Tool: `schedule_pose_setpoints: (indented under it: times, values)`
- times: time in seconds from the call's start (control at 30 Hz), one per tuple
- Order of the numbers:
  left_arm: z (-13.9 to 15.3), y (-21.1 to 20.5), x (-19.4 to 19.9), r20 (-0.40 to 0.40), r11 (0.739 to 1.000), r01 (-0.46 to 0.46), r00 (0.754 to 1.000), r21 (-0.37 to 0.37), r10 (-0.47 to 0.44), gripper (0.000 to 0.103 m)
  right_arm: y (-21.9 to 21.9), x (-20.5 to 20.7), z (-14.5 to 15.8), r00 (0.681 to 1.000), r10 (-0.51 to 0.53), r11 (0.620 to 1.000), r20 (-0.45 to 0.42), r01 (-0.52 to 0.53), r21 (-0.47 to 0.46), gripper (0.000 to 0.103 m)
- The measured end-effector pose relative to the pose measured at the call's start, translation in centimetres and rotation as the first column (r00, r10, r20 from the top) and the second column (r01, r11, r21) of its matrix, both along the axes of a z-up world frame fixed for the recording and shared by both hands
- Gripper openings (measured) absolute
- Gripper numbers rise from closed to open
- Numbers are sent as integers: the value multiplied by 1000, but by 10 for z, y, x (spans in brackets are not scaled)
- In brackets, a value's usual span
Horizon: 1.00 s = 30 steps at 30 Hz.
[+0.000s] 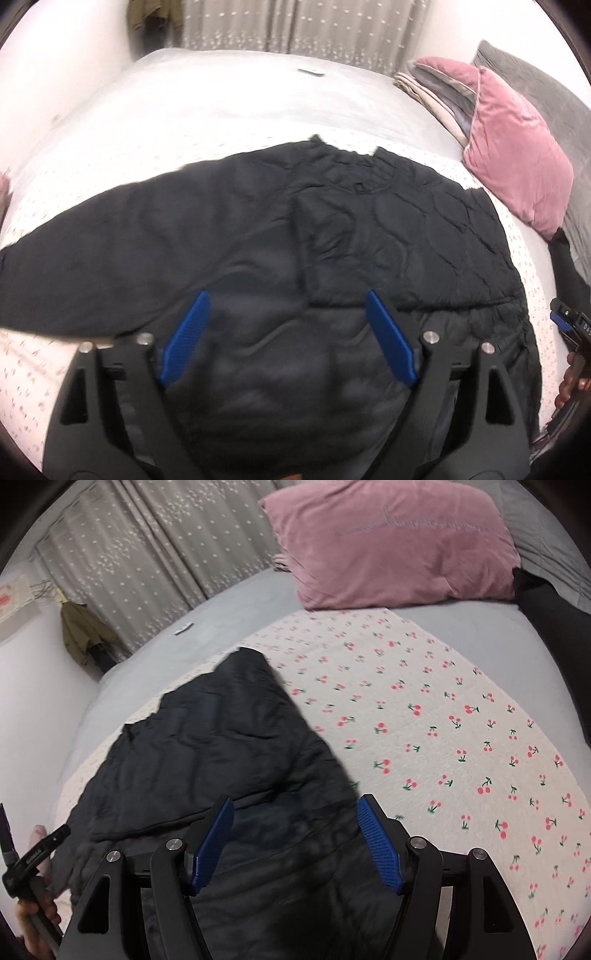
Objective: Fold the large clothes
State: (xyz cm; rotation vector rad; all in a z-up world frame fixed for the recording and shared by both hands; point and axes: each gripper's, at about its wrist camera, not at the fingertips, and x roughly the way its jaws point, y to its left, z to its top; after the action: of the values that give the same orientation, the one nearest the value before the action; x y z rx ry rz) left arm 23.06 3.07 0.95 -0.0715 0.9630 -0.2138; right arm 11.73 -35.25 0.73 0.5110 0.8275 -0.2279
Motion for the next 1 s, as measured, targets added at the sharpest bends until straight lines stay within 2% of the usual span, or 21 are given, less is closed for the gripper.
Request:
schedule_pose_setpoints:
  times: [0.17,0.33,0.53,0.63,0.83,0.9,1.0]
  values:
    - [4,52,-13,-43,999,-47,998,-15,46,94,26,-7,18,998,47,999,29,-46,-15,75]
    - [4,112,-27,-60,989,-142,988,-34,139,96,51,-7,24,992,110,994,60,-111,14,82]
    - [-2,188,-35,-99,958,-274,959,-81,265,96,70,4,16,982,173,975,75,-182,125,85]
    - [-8,218,-34,-103,940,-328,942,-91,318,96,76,10,13,981,179,973,69,-187,133,86]
    - [-38,266,-24,-150,879,-449,891,-159,428,97,85,20,2,984,174,978,34,-177,109,86]
    - [-57,280,-20,-178,843,-503,862,-190,474,97,88,23,-1,984,175,978,25,-177,106,86]
    - [-81,290,-16,-193,803,-552,833,-224,519,97,92,29,-8,983,182,979,6,-181,94,86]
